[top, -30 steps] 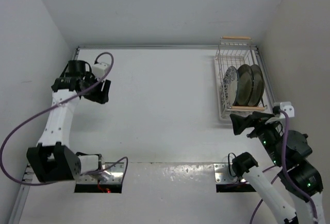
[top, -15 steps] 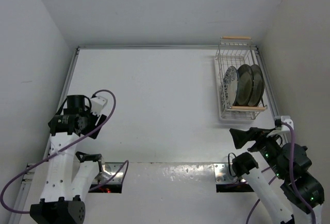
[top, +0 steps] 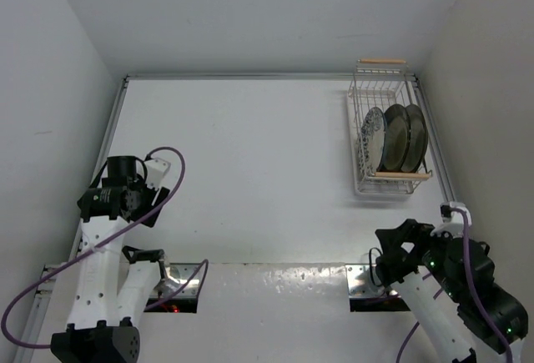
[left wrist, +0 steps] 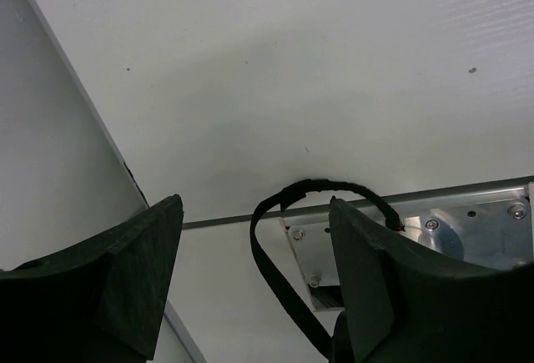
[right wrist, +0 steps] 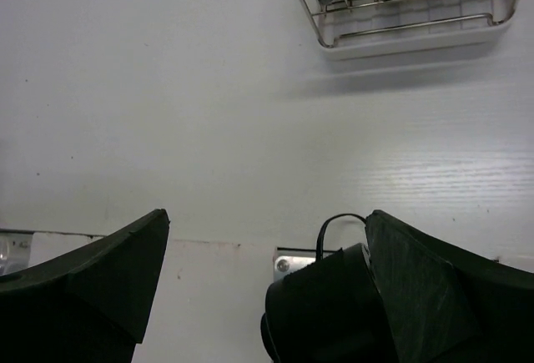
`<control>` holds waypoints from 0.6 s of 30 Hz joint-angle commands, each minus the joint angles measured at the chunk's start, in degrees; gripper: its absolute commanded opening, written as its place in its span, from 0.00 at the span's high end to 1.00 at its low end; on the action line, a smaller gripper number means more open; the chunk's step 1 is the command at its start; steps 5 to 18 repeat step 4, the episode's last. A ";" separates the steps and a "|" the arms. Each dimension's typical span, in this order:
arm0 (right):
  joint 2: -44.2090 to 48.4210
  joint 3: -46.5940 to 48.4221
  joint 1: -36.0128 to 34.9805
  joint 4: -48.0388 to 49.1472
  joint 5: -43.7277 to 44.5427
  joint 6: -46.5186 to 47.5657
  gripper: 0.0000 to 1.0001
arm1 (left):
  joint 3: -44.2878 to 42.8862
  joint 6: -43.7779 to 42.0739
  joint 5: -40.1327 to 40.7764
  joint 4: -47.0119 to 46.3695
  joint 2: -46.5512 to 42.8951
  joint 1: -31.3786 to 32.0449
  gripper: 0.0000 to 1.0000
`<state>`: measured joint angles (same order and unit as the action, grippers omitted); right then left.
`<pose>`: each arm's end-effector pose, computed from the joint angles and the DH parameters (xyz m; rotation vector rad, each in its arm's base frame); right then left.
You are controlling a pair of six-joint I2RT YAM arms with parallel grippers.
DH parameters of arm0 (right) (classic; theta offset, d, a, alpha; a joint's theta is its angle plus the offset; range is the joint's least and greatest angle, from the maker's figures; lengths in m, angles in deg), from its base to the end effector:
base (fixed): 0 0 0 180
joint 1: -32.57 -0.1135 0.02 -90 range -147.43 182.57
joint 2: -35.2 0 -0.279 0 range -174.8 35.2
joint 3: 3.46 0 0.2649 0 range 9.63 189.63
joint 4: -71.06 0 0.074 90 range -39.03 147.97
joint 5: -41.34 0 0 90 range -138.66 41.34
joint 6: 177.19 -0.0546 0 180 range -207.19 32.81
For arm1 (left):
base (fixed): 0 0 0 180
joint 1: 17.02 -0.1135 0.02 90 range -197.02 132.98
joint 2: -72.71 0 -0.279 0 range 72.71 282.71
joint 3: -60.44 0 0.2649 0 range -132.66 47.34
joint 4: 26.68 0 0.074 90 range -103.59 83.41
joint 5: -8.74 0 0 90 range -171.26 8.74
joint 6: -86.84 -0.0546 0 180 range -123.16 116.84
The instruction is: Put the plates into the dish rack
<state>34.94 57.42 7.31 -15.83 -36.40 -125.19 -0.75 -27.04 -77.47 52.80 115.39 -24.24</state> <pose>-0.0085 -0.0168 0.2892 0.3629 2.0193 0.4801 0.1270 0.0197 0.2744 0.3626 2.6334 0.2692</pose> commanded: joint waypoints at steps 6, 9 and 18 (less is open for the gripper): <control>9.74 4.76 0.12 -6.00 1.90 -2.17 0.00 | -0.85 -0.46 -1.94 -0.47 -1.27 -0.60 0.25; 9.74 4.76 0.12 -6.00 1.90 -2.17 0.00 | -0.85 -0.46 -1.94 -0.47 -1.27 -0.60 0.25; 9.74 4.76 0.12 -6.00 1.90 -2.17 0.00 | -0.85 -0.46 -1.94 -0.47 -1.27 -0.60 0.25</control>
